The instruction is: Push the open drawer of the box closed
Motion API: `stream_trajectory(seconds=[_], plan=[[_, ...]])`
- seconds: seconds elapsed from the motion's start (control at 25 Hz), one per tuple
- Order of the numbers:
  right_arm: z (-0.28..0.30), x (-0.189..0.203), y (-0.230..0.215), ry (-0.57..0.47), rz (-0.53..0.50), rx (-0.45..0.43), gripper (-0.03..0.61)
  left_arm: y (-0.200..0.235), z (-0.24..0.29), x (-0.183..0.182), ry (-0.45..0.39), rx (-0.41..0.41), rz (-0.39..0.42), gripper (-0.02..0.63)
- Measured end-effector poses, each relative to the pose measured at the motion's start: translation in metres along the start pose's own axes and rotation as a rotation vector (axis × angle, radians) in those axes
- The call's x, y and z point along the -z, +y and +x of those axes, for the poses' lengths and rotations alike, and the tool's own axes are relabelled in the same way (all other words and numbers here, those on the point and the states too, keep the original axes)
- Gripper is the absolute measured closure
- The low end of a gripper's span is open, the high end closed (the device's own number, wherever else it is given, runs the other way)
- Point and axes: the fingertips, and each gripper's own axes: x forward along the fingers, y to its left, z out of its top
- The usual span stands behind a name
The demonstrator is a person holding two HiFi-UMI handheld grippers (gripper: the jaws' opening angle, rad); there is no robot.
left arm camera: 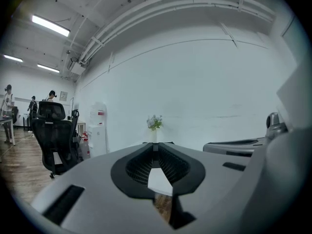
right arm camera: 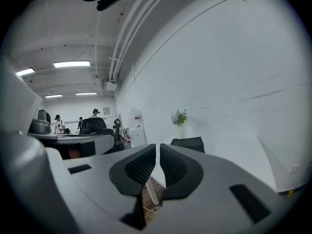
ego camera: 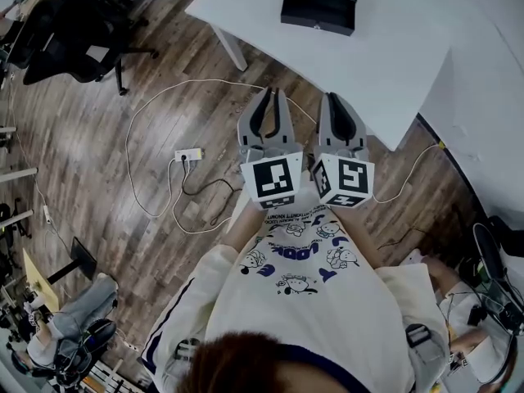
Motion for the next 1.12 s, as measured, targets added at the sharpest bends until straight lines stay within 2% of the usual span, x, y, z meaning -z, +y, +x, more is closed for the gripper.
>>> stream_trajectory(seconds=[0.32,0.56,1.12], plan=[[0.033,0.002,0.000,0.025,0.007,-0.009,0.534,0.013,0.026,0.006,0.027,-0.006,-0.005,0.574],[0.067,-0.001,-0.011,0.030,0.010,0.006,0.534,0.022,0.066,0.006,0.039,0.007,-0.025,0.574],[0.161,-0.011,-0.036,0.044,0.034,0.100,0.534,0.042,0.171,-0.008,0.052,0.116,-0.030,0.574]])
